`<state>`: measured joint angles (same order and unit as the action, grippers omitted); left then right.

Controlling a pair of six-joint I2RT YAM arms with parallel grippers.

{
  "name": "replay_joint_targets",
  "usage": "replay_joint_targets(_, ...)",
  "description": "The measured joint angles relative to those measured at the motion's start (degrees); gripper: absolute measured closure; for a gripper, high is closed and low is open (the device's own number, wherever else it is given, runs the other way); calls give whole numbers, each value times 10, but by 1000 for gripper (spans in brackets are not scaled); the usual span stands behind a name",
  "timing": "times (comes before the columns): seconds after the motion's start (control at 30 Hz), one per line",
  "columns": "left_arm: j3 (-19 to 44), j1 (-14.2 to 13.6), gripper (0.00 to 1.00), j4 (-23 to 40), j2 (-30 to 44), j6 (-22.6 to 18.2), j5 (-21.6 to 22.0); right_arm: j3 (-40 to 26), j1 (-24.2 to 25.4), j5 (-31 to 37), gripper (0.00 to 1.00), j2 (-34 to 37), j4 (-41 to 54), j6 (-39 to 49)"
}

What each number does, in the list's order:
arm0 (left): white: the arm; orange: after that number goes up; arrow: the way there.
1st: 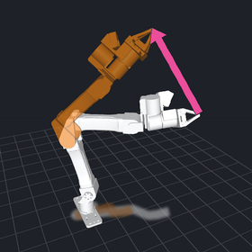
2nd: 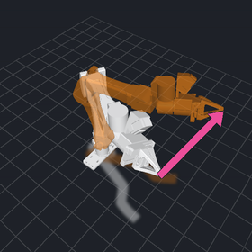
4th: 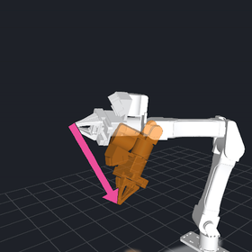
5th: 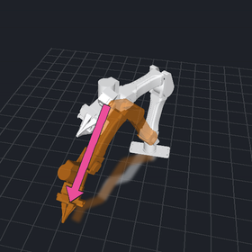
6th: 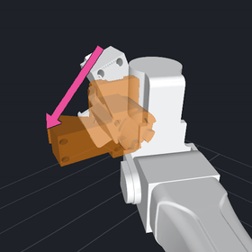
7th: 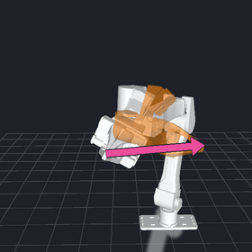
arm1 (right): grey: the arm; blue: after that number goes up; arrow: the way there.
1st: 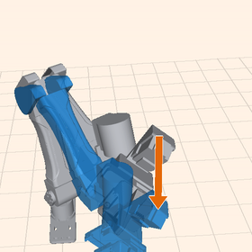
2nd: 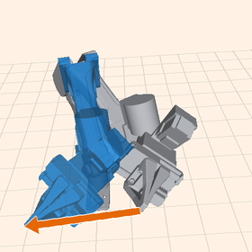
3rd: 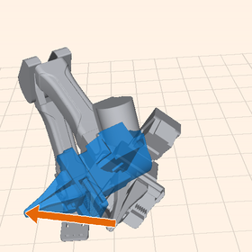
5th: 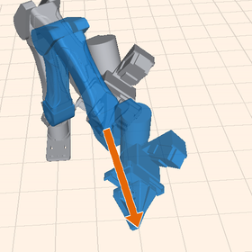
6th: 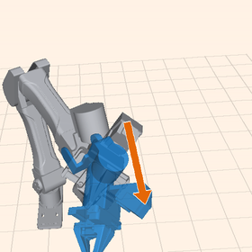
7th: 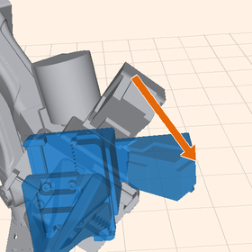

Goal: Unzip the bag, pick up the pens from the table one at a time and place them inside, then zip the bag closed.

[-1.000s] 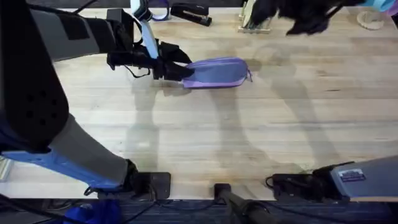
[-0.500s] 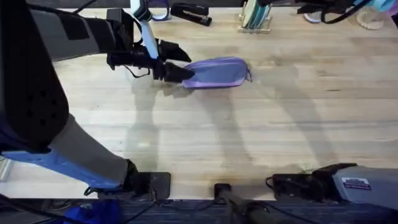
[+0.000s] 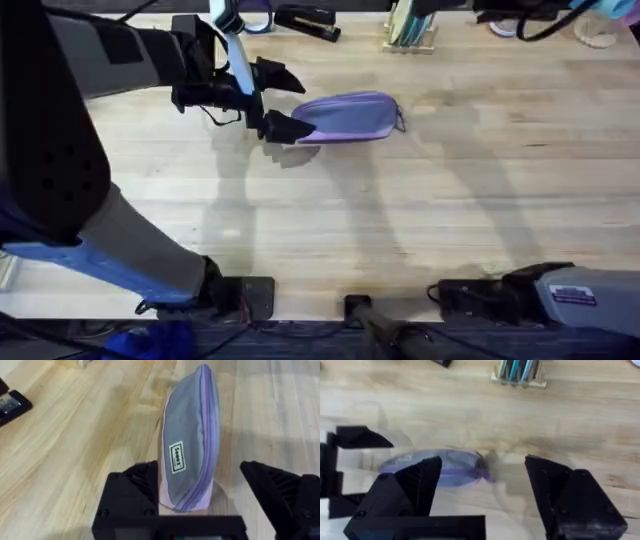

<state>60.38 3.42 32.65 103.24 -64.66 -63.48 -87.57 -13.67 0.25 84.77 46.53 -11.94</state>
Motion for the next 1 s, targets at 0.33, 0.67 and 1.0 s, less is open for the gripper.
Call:
replay_joint_targets(0.33,8,1,8,44,-26,46,56,0,0,6,6,0,76,63)
replay_joint_targets(0.67,108,1,8,218,-164,68,186,0,-8,14,5,-1,131,100)
replay_joint_targets(1.0,120,1,8,256,-258,192,329,0,-61,127,5,-61,185,142)
